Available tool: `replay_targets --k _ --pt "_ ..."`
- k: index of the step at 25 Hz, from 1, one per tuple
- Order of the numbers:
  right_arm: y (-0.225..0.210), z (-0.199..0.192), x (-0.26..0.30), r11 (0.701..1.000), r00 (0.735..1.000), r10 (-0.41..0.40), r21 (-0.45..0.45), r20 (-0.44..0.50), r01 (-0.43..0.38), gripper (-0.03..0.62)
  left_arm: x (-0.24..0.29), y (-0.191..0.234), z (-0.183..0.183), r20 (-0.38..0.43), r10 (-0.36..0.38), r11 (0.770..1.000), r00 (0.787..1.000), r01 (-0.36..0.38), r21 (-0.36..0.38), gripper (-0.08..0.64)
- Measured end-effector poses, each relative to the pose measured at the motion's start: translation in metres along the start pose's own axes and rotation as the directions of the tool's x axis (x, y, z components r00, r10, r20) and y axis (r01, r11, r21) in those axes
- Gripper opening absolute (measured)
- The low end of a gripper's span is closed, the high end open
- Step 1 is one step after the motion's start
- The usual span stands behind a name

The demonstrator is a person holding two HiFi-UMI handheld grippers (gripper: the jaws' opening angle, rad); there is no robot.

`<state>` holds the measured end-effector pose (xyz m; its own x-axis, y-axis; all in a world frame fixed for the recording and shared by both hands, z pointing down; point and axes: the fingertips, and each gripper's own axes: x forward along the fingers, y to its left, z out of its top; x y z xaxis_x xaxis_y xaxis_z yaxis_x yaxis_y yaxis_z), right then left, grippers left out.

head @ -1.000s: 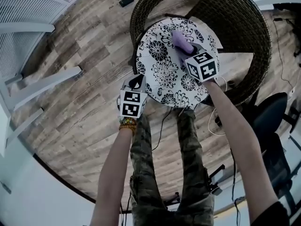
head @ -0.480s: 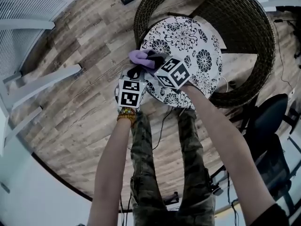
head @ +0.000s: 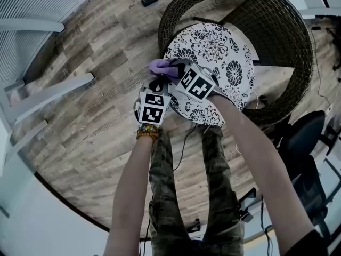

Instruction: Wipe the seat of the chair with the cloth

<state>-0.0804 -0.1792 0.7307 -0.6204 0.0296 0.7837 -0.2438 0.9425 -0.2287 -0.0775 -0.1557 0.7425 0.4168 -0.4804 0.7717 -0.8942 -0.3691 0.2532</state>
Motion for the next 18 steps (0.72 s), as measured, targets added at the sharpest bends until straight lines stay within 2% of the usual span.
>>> replay_targets --k 6,11,18 --pt "-0.016 -0.001 -0.002 1.0 1.0 0.009 -0.012 0.002 -0.009 0.084 0.001 0.001 0.0 0.006 0.006 1.0 1.0 -0.006 -0.02 0.018" --pt "-0.043 -0.008 -0.009 0.999 1.0 -0.026 0.036 -0.007 0.026 0.087 -0.002 0.003 -0.002 -0.007 0.041 0.997 0.999 -0.041 -0.067 0.018" --pt "-0.074 -0.021 -0.02 0.995 0.997 -0.076 0.068 -0.019 0.077 0.086 -0.001 0.001 -0.005 -0.02 0.045 0.998 0.999 -0.046 -0.049 0.018"
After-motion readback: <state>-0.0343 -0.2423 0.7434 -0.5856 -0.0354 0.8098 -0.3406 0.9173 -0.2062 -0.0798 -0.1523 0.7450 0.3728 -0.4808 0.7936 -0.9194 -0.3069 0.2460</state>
